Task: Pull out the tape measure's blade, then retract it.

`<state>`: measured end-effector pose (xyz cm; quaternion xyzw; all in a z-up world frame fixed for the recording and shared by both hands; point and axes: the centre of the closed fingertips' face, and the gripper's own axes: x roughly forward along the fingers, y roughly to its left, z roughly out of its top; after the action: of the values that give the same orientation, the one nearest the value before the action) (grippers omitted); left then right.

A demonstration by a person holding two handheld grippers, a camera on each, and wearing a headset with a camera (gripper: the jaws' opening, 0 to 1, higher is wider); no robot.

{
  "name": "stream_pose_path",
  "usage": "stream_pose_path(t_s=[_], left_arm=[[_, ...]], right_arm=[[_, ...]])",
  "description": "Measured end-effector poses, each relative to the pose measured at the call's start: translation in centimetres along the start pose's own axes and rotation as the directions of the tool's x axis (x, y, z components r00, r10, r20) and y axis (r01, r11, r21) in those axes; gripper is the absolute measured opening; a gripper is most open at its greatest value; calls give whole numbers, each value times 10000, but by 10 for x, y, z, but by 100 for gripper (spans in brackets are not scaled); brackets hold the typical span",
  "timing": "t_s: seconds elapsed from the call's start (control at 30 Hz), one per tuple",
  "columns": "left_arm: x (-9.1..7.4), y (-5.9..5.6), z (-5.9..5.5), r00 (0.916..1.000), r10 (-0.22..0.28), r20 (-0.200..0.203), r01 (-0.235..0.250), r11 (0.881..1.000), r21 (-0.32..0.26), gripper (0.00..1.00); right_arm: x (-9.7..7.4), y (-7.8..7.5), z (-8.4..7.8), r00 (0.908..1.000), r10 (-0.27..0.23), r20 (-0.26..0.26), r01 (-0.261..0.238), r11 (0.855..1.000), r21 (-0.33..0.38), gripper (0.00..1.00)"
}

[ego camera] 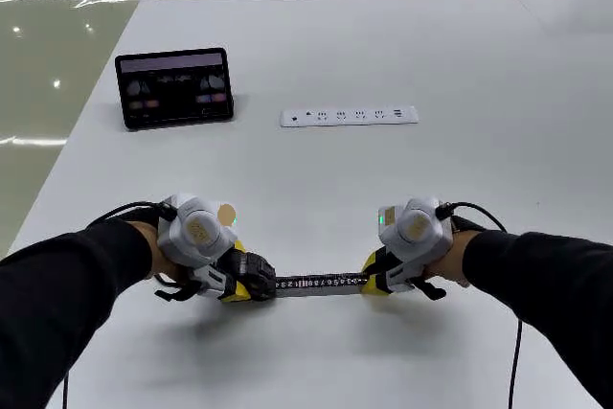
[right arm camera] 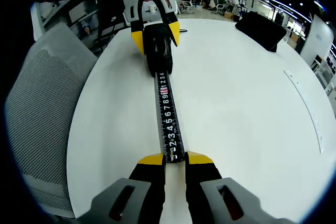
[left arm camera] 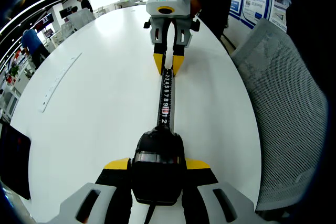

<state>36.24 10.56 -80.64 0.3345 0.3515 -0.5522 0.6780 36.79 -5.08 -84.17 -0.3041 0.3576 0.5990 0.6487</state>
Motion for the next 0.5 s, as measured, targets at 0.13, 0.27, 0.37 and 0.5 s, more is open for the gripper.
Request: stream_pose_path(t_s=[0.13,0.27,0.37,0.5], left_arm=[[0,0,0,10000,-27,-35,27,10000,-3,32],[0,0,0,10000,-11,-34,11,10000,-23,32],[0,0,0,10000,-10,-21,9,10000,-42,32],[0,0,0,10000,-27,-47,27,10000,-33,32]], right_arm=[[-1,-1,-2,10000,-4,-37,4,10000,21,8],[-3,-1,-4,10000,3,-44,-3,10000,40,8],[-5,-2,-7,10000,-7,-59,8,10000,84,8],[-6,-2,-8,10000,-21,-59,22,9999,131,8]])
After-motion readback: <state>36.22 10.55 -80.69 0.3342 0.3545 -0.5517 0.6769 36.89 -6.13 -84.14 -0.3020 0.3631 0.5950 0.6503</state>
